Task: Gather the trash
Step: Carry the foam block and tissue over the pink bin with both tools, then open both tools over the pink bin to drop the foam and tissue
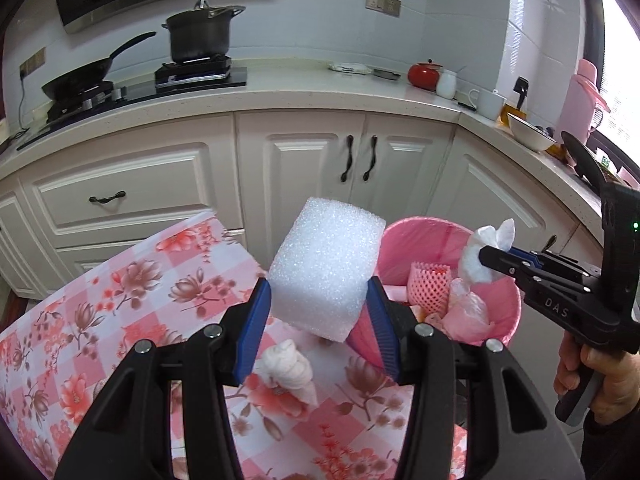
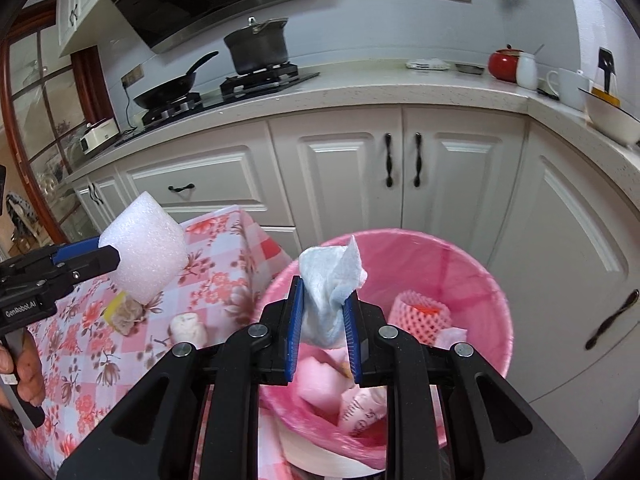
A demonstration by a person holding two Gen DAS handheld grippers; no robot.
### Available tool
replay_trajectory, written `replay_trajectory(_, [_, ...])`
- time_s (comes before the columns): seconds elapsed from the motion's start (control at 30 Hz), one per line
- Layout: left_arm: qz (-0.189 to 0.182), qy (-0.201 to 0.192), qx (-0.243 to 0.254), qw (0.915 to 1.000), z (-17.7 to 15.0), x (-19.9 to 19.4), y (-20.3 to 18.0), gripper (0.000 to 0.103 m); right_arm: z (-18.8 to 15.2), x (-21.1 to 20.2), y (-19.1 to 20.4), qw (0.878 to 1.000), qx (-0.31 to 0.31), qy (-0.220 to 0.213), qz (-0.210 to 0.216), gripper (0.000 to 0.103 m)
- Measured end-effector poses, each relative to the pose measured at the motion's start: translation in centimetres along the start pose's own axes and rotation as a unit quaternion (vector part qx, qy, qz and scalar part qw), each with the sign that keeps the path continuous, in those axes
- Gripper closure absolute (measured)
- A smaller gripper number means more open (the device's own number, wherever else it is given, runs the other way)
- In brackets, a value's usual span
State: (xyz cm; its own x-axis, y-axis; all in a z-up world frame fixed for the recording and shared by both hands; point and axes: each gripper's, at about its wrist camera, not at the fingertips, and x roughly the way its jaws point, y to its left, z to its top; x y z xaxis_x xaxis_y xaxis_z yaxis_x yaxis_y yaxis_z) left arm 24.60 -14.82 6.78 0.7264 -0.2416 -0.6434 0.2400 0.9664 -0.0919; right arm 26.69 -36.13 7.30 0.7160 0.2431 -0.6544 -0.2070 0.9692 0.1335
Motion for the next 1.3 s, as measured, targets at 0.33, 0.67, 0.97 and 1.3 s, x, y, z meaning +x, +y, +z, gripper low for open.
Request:
replay_trajectory(0.33, [-0.048,0.01,-0.005,0.9988,0.8,2.8,-3.5,0.055,-0.4,1.0,-3.5,0.999,0.021,0.017,-0.031,0.08])
replay_trajectory(0.67, [-0.087,0.035,0.0,0.9956,0.5,6.1,-7.4,0.053,-0.9,0.8,-5.7,0.998,0.036,0.019,-0.055,0.055])
replay_trajectory(0.97, [-0.087,0.045,-0.018,0.9951,0.0,7.0,-7.1,0.036,-1.2,-0.1,-7.0,0.997,0.047,0.009,-0.068,0.042])
replay_trajectory(1.3, [-0.057,0.036,-0.035,0.9971,-1.2,5.7,-3.8,0.036,-1.7,-0.2,-5.8,0.997,0.044,0.01,-0.057,0.041])
